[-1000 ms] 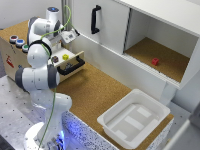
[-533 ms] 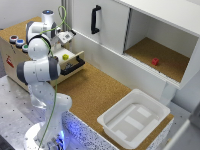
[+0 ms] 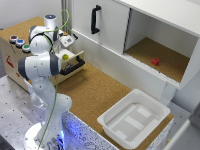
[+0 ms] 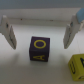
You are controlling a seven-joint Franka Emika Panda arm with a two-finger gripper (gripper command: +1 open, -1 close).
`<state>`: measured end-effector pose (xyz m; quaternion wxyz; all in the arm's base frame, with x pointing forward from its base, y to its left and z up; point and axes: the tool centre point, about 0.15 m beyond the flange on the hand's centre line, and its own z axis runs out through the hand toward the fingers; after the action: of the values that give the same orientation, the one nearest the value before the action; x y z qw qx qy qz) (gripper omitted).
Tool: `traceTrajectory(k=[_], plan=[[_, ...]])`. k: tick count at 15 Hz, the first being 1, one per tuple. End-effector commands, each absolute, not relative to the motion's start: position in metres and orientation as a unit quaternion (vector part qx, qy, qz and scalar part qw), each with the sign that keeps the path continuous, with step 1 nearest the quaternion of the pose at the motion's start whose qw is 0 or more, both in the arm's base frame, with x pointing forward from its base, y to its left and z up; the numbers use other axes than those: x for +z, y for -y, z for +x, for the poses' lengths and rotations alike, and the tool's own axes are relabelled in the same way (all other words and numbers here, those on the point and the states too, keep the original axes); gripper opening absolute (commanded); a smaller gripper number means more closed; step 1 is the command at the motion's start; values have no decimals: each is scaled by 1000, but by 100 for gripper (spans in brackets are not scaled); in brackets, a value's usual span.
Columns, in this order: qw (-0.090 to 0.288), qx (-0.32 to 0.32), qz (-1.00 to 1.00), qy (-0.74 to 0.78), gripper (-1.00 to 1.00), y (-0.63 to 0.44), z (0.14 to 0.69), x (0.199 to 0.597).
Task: Grasp the purple block
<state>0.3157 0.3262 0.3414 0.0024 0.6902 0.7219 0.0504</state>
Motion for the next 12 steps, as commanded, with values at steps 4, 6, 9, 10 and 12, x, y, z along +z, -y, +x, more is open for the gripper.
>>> traceTrajectory(k=[4, 6, 9, 10, 12], plan=[[13, 39, 713, -700, -100, -338, 322, 312], [19, 42, 714, -698, -100, -338, 321, 312], [24, 36, 714, -698, -100, -336, 321, 308], [25, 33, 714, -699, -100, -334, 321, 307], [30, 30, 714, -699, -100, -333, 321, 309]])
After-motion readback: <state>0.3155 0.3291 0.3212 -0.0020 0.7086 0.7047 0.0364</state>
